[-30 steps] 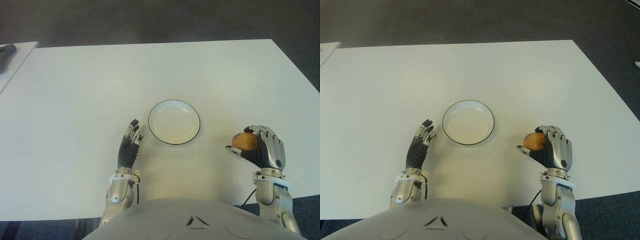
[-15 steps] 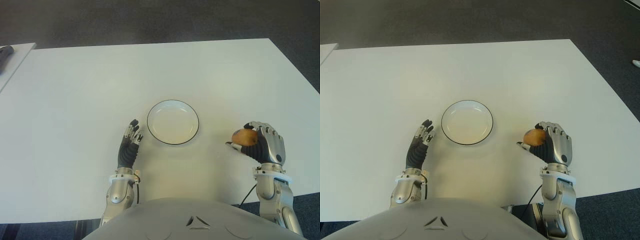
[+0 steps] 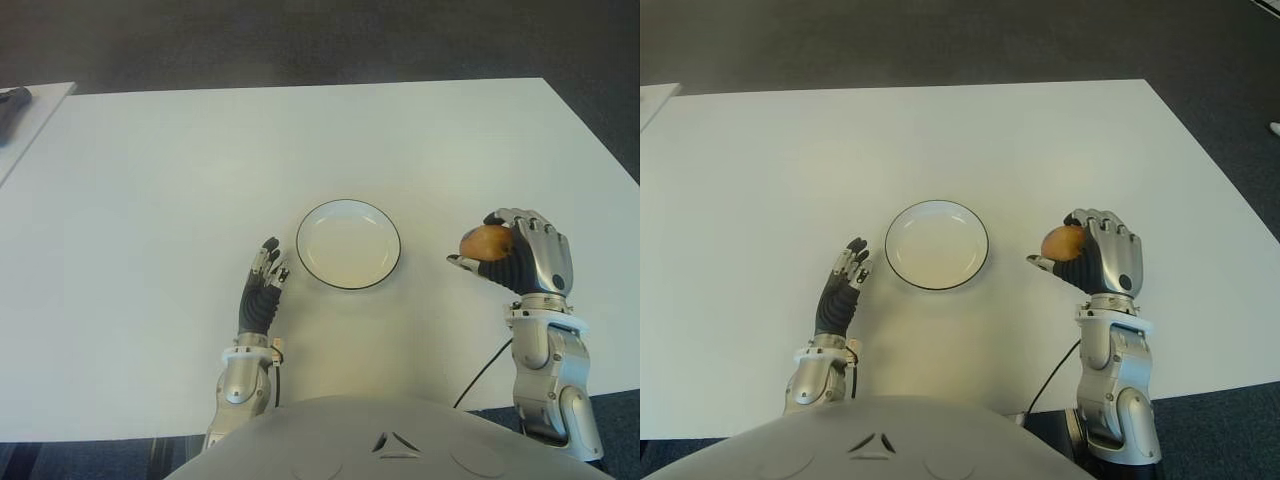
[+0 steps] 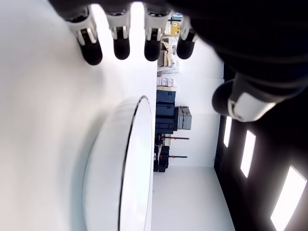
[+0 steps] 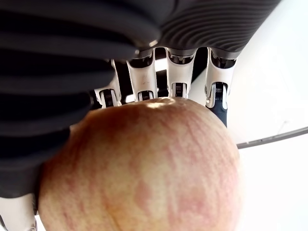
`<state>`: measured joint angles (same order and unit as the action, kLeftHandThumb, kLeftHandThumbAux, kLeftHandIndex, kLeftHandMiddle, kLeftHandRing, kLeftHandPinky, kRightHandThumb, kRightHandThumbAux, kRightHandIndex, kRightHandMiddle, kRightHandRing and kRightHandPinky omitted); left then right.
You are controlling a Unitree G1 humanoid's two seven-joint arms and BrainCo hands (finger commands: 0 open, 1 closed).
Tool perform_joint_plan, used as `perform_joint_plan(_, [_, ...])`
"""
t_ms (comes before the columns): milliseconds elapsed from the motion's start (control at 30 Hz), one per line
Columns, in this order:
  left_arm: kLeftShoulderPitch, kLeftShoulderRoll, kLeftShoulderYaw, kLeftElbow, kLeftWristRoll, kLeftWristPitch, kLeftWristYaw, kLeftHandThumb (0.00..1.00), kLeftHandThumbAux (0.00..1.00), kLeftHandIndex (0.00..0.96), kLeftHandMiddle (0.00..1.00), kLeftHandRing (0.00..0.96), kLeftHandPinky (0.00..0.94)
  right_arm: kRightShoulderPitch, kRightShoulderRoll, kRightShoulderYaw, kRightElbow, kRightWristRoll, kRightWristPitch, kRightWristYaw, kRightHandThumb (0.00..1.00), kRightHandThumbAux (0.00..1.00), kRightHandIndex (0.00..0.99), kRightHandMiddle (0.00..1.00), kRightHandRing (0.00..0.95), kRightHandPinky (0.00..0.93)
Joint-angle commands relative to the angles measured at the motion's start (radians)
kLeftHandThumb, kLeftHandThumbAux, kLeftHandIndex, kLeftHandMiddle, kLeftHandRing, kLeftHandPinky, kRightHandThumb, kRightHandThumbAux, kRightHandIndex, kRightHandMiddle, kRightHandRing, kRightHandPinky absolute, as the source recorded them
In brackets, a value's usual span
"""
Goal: Put the apples into the plate.
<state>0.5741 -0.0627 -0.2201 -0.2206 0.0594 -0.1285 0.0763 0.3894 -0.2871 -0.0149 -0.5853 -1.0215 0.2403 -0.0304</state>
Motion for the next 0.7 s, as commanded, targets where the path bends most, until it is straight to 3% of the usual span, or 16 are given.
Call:
perform_joint_plan(33, [0.007, -0.016, -0.015, 0.024, 0.008, -0.009, 0.012, 0.000, 0.431, 0.000, 0.000, 0.000, 0.000, -0.032, 0.014, 0.019, 0.003, -0.018, 0.009, 0.020, 0.717, 0.715, 0.439, 0.866, 0.851, 0.797])
perform_joint_plan(467, [0.006, -0.027, -0.023, 0.047, 0.005, -0.024, 0.024, 0.000, 0.420, 0.000, 0.000, 0.000, 0.000, -0.121, 0.053, 0.111, 0.043, -0.061, 0.010, 0.034, 0.721, 0.712, 0.439, 0.889, 0.874, 0.869])
perform_joint_plan(700, [0.006, -0.035, -0.030, 0.056, 0.003, -0.039, 0.034, 0.000, 0.423, 0.000, 0.000, 0.000, 0.000, -0.156, 0.051, 0.133, 0.081, -0.014, -0.019, 0.026, 0.725, 0.711, 0.440, 0.883, 0.871, 0.861])
